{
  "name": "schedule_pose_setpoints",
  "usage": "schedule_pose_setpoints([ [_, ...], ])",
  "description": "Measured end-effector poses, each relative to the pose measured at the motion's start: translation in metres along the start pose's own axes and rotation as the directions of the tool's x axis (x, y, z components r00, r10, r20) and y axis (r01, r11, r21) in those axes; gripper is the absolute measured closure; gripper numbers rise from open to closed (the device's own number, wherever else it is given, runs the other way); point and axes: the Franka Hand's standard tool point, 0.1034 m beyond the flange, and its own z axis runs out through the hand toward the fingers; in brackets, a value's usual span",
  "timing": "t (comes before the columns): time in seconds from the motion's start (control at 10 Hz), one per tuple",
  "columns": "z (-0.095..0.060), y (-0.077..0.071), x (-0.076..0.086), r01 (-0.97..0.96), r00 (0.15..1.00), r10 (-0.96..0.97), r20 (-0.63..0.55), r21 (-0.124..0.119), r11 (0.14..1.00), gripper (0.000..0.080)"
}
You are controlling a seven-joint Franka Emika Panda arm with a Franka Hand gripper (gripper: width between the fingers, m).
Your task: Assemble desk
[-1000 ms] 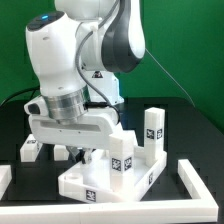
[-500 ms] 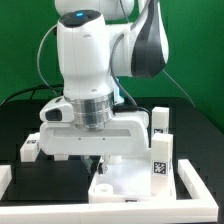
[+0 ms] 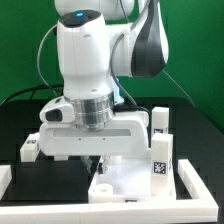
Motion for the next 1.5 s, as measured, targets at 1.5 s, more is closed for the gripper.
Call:
schedule_pose_setpoints([
  [1.5, -0.002, -0.036, 0.067, 0.883, 0.470, -0.879, 0.082, -0.043, 0.468, 0.0727],
])
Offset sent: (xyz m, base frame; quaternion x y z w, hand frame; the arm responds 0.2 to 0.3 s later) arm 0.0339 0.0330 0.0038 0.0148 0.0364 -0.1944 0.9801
